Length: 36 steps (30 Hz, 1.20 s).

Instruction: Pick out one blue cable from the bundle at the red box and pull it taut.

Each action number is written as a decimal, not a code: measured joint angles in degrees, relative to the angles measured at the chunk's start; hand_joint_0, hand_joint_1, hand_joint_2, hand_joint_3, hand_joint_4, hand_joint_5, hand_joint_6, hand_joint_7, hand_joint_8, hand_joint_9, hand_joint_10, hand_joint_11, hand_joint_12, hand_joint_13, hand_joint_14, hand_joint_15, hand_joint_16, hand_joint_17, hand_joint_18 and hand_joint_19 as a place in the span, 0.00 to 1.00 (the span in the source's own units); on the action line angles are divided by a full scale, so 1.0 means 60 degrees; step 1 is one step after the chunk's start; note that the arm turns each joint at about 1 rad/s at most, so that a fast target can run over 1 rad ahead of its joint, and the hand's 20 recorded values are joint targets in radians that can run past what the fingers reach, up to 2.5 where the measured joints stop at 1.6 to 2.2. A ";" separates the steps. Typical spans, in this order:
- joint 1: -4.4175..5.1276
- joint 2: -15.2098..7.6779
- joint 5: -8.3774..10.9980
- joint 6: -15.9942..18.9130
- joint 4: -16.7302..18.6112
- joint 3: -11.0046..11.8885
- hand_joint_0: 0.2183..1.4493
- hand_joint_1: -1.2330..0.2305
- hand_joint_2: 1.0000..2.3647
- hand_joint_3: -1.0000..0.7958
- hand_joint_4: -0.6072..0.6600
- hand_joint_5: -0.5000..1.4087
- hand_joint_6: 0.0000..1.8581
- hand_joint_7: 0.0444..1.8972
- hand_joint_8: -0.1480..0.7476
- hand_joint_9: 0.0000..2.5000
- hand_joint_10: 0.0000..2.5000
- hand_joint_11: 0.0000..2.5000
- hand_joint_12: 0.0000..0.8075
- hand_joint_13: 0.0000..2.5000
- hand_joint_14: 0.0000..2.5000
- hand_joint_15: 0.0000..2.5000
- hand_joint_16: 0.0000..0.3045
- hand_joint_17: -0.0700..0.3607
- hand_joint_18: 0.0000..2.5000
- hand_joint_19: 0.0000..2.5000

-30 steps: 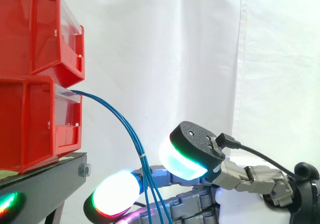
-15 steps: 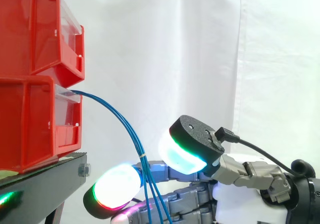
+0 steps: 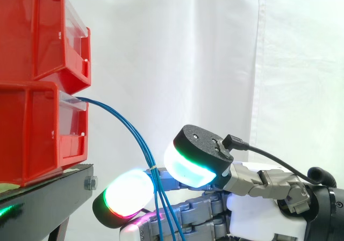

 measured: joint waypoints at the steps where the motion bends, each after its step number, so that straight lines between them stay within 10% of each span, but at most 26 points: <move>1: -0.0001 0.0000 -0.0007 0.0000 0.0001 0.0002 0.30 0.47 0.01 0.35 0.55 0.18 0.27 0.56 0.40 0.29 0.01 0.17 0.26 0.26 0.01 0.18 0.03 0.21 0.04 0.17; 36: -0.0088 0.0004 -0.0364 0.0081 -0.0046 0.0132 0.31 0.48 0.01 0.37 0.51 0.20 0.29 0.61 0.40 0.34 0.01 0.20 0.25 0.27 0.01 0.18 0.03 0.21 0.05 0.17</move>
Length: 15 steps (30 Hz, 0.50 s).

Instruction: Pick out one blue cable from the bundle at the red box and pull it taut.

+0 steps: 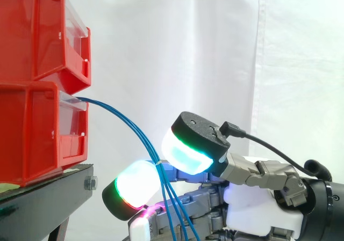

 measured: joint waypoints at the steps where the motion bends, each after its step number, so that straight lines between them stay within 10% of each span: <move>1: -0.0005 0.0002 -0.0020 0.0000 -0.0002 0.0001 0.32 0.47 0.01 0.38 0.50 0.19 0.31 0.59 0.40 0.34 0.01 0.20 0.25 0.27 0.01 0.18 0.03 0.21 0.05 0.17; 15: -0.0093 -0.0002 -0.0153 0.0078 -0.0063 0.0088 0.29 0.54 0.00 0.32 0.51 0.19 0.33 0.56 0.41 0.34 0.01 0.20 0.25 0.27 0.01 0.18 0.03 0.21 0.04 0.18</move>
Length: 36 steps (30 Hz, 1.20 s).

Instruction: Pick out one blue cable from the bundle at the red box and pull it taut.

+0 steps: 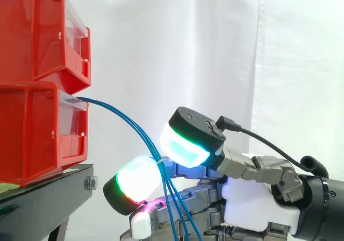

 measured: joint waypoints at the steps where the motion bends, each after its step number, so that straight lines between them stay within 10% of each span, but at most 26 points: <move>1: -0.0012 0.0000 -0.0028 0.0008 -0.0012 0.0006 0.28 0.54 0.01 0.32 0.51 0.19 0.33 0.56 0.41 0.34 0.01 0.20 0.25 0.27 0.01 0.18 0.03 0.21 0.04 0.18; 36: -0.0068 0.0003 -0.0157 0.0025 -0.0225 0.0191 0.30 0.41 0.01 0.50 0.46 0.16 0.50 0.35 0.44 0.33 0.01 0.23 0.26 0.28 0.01 0.19 0.03 0.22 0.06 0.17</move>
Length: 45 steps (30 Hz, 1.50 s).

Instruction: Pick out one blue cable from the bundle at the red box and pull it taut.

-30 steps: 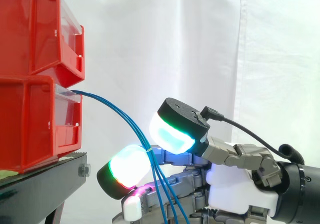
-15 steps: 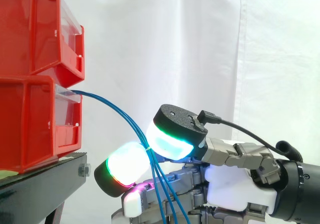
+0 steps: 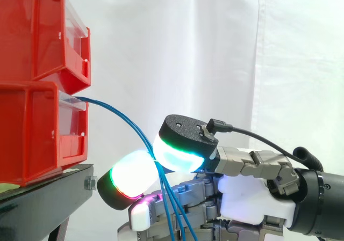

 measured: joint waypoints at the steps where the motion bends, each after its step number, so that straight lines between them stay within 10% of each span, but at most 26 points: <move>1: 0.0001 0.0000 0.0000 0.0001 -0.0005 0.0000 0.30 0.41 0.01 0.50 0.46 0.16 0.50 0.35 0.44 0.33 0.01 0.23 0.26 0.28 0.01 0.19 0.03 0.22 0.06 0.17; 35: -0.0236 0.0279 -0.0670 0.0712 -0.1367 0.0358 0.36 0.36 0.02 0.50 0.24 0.16 0.52 0.44 0.41 0.36 0.01 0.26 0.23 0.30 0.01 0.20 0.03 0.20 0.09 0.16; 45: -0.0240 0.0357 -0.0592 0.0864 -0.1682 0.0424 0.33 0.36 0.01 0.34 0.41 0.17 0.51 0.38 0.40 0.36 0.01 0.26 0.24 0.30 0.01 0.21 0.03 0.21 0.09 0.17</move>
